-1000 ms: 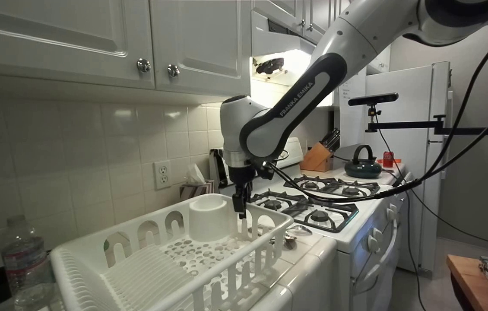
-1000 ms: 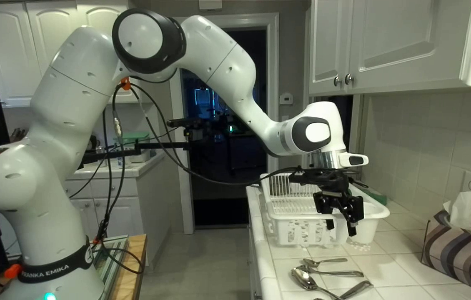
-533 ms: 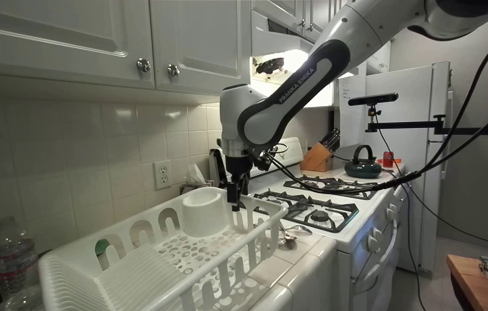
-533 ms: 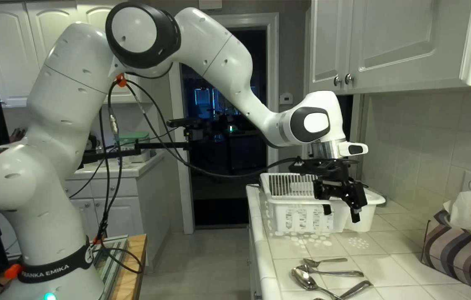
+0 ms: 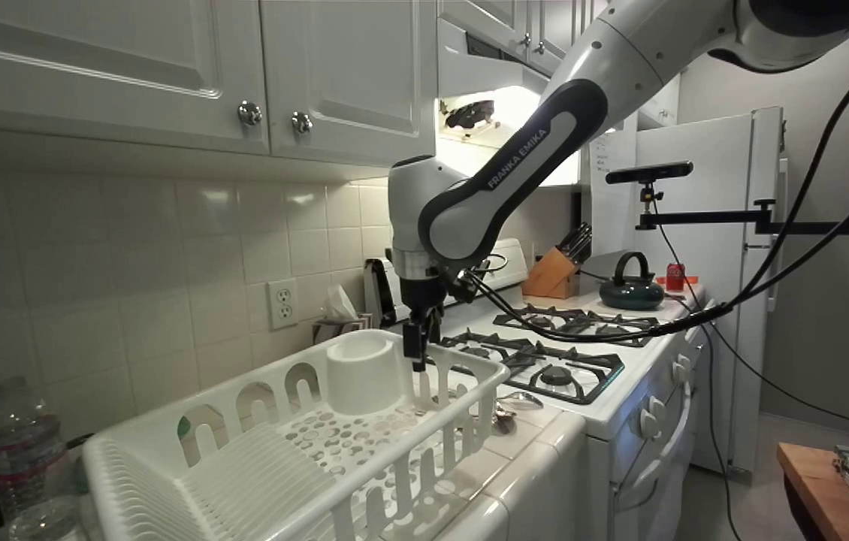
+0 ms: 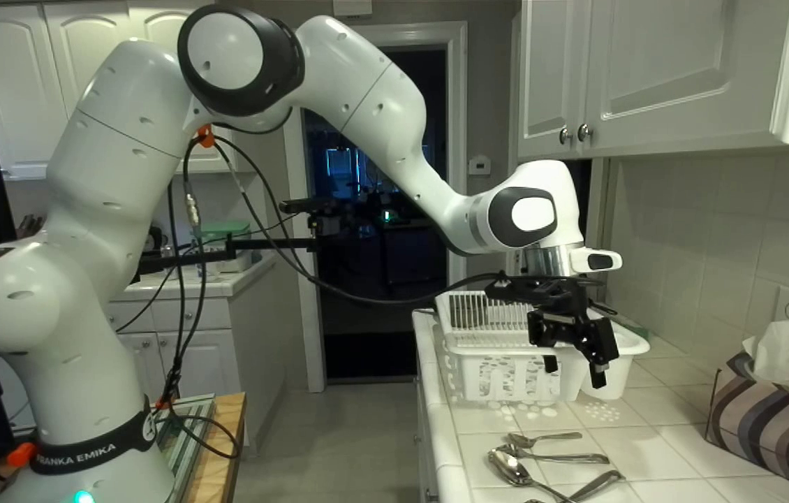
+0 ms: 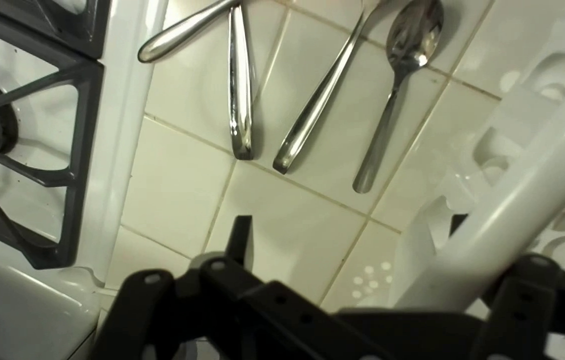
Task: Turn the white object to the right
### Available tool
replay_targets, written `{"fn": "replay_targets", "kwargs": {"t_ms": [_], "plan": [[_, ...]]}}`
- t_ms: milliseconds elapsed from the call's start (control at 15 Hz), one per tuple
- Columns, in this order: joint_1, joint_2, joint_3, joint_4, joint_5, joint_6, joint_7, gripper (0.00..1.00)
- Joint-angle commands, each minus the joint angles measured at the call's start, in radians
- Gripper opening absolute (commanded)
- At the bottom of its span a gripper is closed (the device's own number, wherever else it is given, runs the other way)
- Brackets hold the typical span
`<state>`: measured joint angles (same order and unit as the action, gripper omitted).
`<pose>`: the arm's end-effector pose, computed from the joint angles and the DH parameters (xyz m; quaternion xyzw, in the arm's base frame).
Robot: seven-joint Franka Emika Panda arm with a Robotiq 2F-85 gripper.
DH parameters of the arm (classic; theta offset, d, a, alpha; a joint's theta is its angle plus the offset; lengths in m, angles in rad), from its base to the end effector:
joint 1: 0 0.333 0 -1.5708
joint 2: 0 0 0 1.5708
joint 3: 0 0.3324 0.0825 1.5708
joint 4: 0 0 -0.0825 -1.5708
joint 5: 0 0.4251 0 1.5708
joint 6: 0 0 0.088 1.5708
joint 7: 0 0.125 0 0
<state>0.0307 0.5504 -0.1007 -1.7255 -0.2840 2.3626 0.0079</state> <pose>0.7190 -0.0514 0.2465 0.9885 0.0662 0.0384 0.1307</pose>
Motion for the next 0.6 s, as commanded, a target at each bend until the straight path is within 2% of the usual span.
{"fn": "replay_targets", "kwargs": {"t_ms": [0, 267, 533], "plan": [[-0.025, 0.023, 0.017, -0.004, 0.081, 0.004, 0.066, 1.00], [-0.051, 0.046, 0.040, 0.004, 0.227, 0.015, 0.136, 1.00], [-0.060, 0.034, 0.051, -0.001, 0.316, 0.050, 0.165, 1.00]]}}
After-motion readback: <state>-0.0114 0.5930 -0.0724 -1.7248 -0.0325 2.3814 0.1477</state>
